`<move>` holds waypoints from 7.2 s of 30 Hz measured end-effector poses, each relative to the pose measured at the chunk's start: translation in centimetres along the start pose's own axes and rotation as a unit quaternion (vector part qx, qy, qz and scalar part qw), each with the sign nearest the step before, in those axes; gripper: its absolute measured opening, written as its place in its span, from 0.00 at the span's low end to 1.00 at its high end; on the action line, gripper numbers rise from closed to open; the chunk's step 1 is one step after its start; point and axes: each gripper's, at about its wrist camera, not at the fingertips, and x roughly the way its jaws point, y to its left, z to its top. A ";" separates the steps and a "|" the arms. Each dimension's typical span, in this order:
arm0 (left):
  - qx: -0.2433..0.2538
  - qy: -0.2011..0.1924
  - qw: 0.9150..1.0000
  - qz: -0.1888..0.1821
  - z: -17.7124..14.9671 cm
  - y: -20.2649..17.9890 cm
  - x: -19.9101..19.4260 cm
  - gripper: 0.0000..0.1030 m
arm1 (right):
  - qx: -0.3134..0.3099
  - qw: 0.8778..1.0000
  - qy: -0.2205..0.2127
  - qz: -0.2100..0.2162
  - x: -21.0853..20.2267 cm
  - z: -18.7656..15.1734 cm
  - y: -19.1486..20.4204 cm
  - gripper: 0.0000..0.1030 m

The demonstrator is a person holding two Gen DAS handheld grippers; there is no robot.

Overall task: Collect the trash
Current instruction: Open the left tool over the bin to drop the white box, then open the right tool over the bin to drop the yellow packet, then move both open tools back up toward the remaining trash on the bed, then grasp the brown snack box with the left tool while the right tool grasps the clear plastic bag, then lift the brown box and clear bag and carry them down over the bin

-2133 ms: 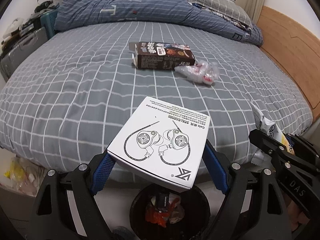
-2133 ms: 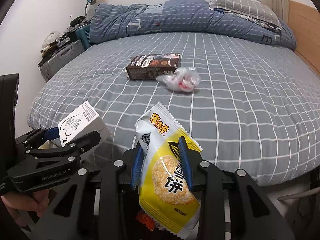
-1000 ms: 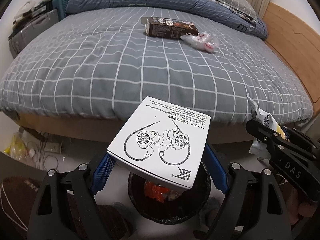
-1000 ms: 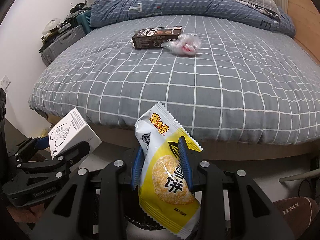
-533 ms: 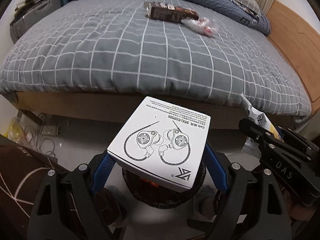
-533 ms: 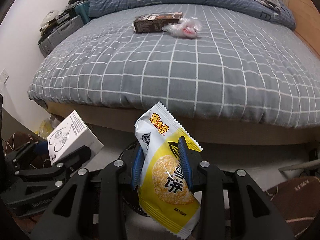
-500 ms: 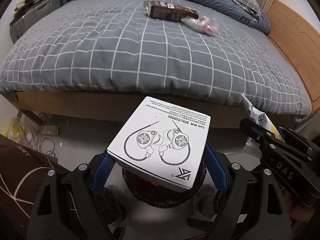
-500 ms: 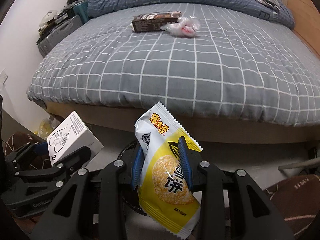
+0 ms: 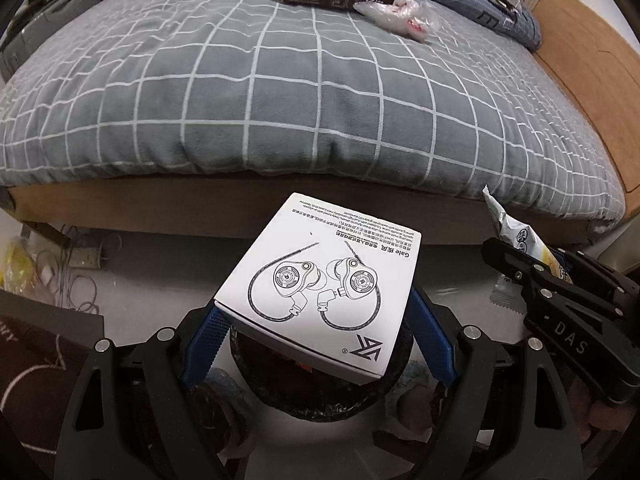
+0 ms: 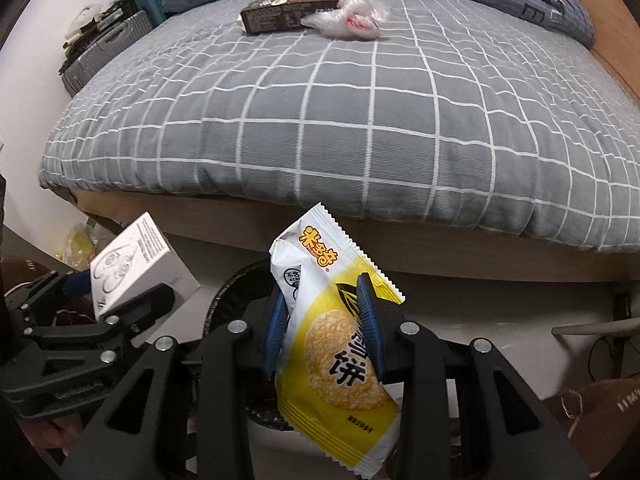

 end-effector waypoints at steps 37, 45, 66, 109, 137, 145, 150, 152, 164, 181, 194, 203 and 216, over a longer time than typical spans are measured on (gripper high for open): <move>-0.015 0.009 0.999 0.031 0.5 3.8 0.6 0.94 | -0.022 0.999 0.016 0.034 1.7 0.3 3.7 0.33; -0.031 0.000 0.998 0.046 0.1 6.1 -0.3 0.94 | -0.038 0.998 0.024 0.033 2.6 0.3 6.1 0.38; -0.038 -0.008 0.998 0.053 0.0 7.0 -1.0 0.94 | -0.038 0.999 0.018 0.023 2.9 0.5 6.2 0.71; -0.025 -0.107 0.993 0.052 20.7 5.7 -3.3 0.94 | 0.009 0.988 -0.148 -0.052 1.5 22.3 -1.5 0.93; 0.016 -0.096 0.995 0.035 29.2 4.5 3.5 0.94 | 0.079 0.993 -0.093 -0.001 8.5 26.6 -5.0 0.49; 0.092 -0.098 0.989 0.064 31.7 2.8 4.9 0.93 | 0.111 0.988 -0.108 0.005 4.9 26.9 -9.7 0.50; 0.207 -0.089 0.973 0.055 35.0 0.2 5.6 0.92 | 0.119 0.985 -0.129 -0.008 2.5 27.0 -12.4 0.50; 0.253 -0.085 0.963 0.045 36.1 -0.8 5.7 0.92 | 0.120 0.985 -0.128 -0.006 2.4 27.1 -12.9 0.50; 0.457 -0.016 0.888 -0.044 40.3 -4.5 8.2 0.94 | 0.109 0.987 -0.117 0.002 2.8 27.3 -13.5 0.50; 0.505 0.073 0.855 -0.096 40.6 -3.7 11.9 0.94 | 0.094 0.991 -0.097 0.021 4.4 27.6 -12.3 0.50; 0.507 0.072 0.854 -0.090 40.8 -4.2 14.0 0.95 | 0.087 0.992 -0.089 0.024 5.0 27.4 -12.0 0.50; 0.462 0.057 0.883 -0.069 41.1 -4.2 14.8 0.93 | 0.084 0.992 -0.088 0.026 5.1 27.5 -11.9 0.50; 0.214 -0.032 0.973 0.075 36.4 -1.1 9.5 0.93 | 0.071 0.993 -0.093 0.021 4.9 27.5 -11.0 0.50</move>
